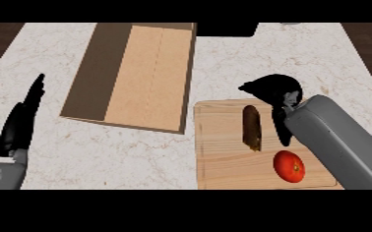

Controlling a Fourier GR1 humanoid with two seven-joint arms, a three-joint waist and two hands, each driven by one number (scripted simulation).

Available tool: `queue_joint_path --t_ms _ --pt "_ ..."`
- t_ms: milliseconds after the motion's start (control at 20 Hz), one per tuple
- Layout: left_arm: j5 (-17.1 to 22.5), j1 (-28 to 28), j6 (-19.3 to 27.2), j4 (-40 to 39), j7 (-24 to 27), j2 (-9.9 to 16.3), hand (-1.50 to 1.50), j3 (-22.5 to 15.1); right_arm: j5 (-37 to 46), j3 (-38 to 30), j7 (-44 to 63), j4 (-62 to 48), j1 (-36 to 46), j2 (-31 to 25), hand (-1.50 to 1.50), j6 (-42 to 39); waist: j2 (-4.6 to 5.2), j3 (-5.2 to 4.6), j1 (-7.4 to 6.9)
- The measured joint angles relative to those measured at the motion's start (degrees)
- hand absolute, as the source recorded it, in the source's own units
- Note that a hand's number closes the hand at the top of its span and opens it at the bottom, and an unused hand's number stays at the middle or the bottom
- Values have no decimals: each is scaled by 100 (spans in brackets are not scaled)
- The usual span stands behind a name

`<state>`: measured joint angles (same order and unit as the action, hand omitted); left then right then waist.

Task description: Pick the sweet potato from the cutting board and place it in the cardboard box

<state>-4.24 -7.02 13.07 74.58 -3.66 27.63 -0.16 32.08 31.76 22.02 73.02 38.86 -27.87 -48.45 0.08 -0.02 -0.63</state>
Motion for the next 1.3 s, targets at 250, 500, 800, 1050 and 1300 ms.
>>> queue_joint_path --t_ms 250,500,800,1050,1300 --pt "-69 118 -150 2 107 -27 0 196 485 -75 -219 -154 -149 198 -150 -15 -5 1 19" --pt "-198 54 -234 -23 47 -127 0 314 829 -261 -302 -243 -189 472 -150 -126 -6 2 36" --pt "-314 208 -311 207 -8 -241 0 430 1030 -461 -536 -203 -361 776 -150 -230 -9 2 35" --pt "-393 247 -392 179 81 -297 0 566 1124 -589 -446 150 -535 1120 -150 -384 -12 1 44" --pt "-497 207 -444 77 121 -393 0 640 1269 -627 -122 422 -656 1394 -150 -684 -14 1 53"
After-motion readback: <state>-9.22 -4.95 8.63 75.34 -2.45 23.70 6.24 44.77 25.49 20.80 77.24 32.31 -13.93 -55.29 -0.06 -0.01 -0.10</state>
